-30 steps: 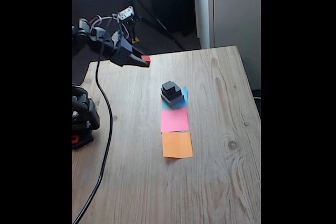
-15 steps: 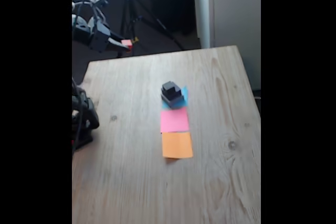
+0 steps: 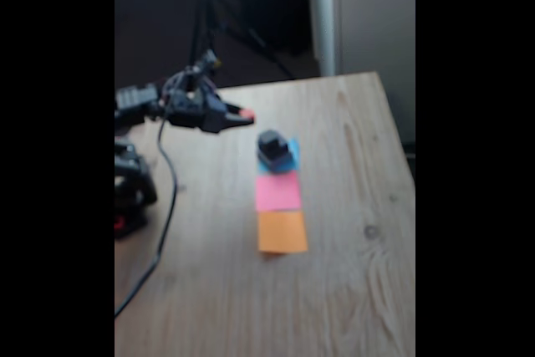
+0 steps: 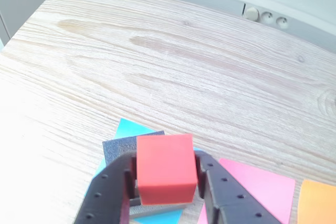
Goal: Tower of hanoi
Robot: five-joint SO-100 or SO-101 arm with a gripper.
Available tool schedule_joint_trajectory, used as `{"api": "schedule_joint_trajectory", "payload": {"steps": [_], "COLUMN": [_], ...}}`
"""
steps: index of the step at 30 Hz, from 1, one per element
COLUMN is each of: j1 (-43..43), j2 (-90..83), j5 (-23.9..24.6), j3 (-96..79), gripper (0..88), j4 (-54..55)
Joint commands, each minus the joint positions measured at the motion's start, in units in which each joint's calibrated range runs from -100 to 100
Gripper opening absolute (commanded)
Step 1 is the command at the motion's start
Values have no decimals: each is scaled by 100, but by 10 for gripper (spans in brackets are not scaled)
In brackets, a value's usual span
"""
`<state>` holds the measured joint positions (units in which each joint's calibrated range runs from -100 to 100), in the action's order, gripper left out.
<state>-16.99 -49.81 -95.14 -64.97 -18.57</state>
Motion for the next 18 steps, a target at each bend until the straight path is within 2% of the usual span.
{"api": "schedule_joint_trajectory", "payload": {"steps": [1,5,9,18], "j1": [-144,-236,-278,-278], "j2": [552,1256,1839,2392], "j5": [-235,-486,-486,-486], "j3": [-439,-712,-748,-839], "gripper": [20,24,25,26], "j4": [1805,2849,3496,4023]}}
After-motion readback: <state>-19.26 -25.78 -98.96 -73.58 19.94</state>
